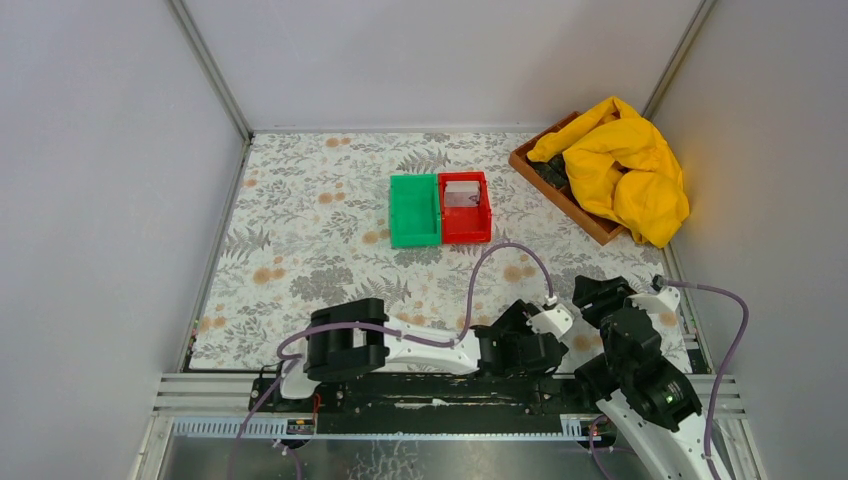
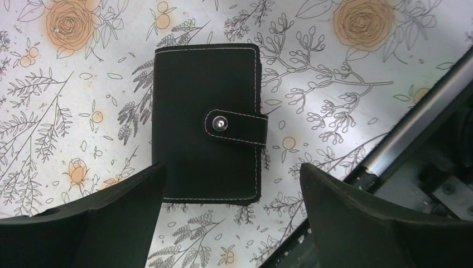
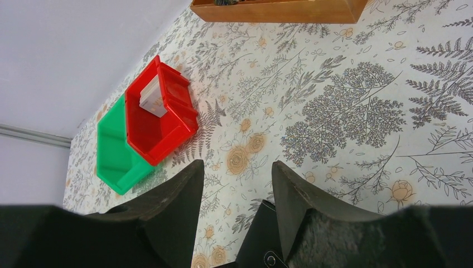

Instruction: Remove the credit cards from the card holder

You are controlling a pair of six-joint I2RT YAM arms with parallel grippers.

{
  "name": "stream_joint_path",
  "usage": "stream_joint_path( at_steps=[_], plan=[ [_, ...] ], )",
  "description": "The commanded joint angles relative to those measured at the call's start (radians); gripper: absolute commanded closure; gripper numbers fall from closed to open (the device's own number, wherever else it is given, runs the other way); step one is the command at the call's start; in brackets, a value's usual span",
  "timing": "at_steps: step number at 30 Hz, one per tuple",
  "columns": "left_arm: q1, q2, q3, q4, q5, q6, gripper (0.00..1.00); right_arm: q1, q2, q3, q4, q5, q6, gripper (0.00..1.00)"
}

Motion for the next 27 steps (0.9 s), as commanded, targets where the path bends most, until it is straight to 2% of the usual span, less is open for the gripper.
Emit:
stream_joint_path(
  at_steps=[1,6,11,13,16,22,27],
  plan=[
    [-0.003,0.049,0.041,0.002,-0.056,0.043,0.06,-0.003,-0.009,0.027,-0.001,0.030,-0.010,0.45],
    [0.008,0.089,0.043,-0.011,-0.117,0.024,0.16,-0.003,-0.009,0.026,0.004,0.022,-0.013,0.45],
    [0.019,0.072,-0.003,-0.012,-0.168,-0.012,0.37,-0.002,-0.009,0.020,0.011,0.006,-0.018,0.45],
    [0.021,0.054,-0.026,-0.012,-0.180,-0.024,0.49,-0.003,-0.009,0.017,0.014,0.001,-0.018,0.45],
    [0.021,0.022,-0.064,-0.018,-0.191,-0.048,0.59,-0.003,-0.009,0.011,0.019,-0.007,-0.017,0.45],
    [0.020,-0.058,-0.151,-0.022,-0.222,-0.097,0.71,-0.002,-0.009,0.003,0.030,-0.022,-0.017,0.45],
    [0.020,-0.137,-0.195,-0.033,-0.226,-0.129,0.69,-0.003,-0.008,-0.007,0.058,-0.055,-0.041,0.44]
  ],
)
